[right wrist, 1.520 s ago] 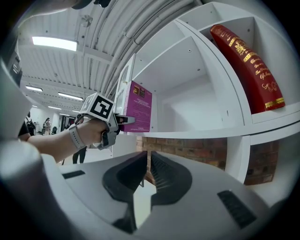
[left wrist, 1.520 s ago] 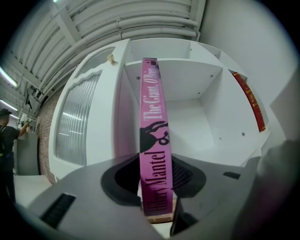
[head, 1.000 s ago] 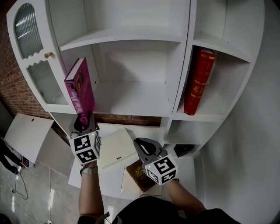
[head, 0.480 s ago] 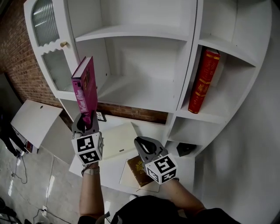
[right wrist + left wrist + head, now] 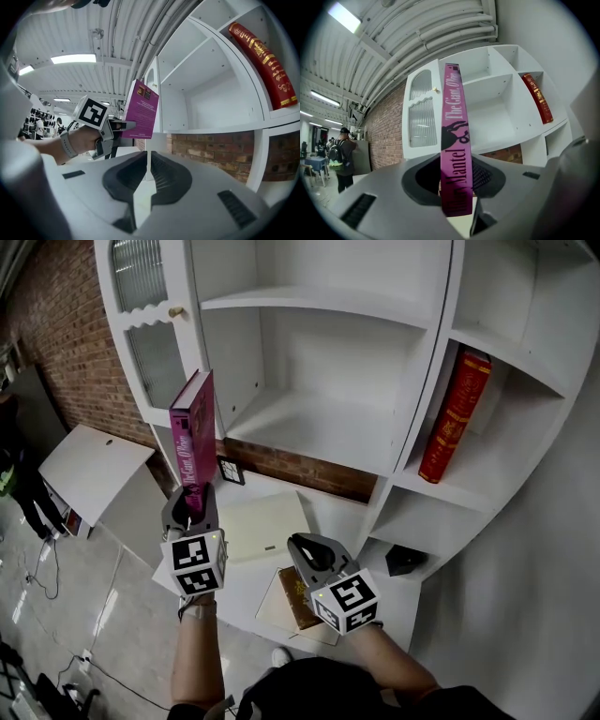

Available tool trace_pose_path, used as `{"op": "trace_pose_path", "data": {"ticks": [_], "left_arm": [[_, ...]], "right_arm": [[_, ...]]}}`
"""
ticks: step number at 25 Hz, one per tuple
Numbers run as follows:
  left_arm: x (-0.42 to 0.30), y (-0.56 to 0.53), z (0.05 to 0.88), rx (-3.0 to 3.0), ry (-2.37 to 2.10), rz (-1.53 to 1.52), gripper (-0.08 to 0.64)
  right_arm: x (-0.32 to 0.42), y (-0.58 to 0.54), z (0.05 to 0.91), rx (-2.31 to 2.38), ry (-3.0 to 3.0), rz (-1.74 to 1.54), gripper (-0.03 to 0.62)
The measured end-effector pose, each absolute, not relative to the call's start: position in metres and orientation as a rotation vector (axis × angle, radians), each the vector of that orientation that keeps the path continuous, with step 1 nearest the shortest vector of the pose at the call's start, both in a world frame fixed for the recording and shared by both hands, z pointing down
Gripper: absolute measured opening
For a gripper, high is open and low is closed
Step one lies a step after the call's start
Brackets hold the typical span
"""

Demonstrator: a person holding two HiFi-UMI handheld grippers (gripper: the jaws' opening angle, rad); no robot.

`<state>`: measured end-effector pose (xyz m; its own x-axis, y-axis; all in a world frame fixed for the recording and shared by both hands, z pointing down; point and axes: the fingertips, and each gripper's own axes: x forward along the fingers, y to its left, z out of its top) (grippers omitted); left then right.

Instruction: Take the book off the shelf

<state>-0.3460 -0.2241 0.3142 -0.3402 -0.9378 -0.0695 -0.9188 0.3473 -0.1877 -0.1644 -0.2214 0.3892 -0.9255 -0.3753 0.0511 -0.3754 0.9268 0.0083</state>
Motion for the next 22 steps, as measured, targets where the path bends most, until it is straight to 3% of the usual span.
{"op": "trace_pose_path", "data": {"ticks": [22], "left_arm": [[-0.362,-0.113,0.378,-1.58,2.63,-0.196,0.14]], "right_arm": [[-0.2,-0.161,0.407,0.288,-3.016,-0.015,0.028]]}}
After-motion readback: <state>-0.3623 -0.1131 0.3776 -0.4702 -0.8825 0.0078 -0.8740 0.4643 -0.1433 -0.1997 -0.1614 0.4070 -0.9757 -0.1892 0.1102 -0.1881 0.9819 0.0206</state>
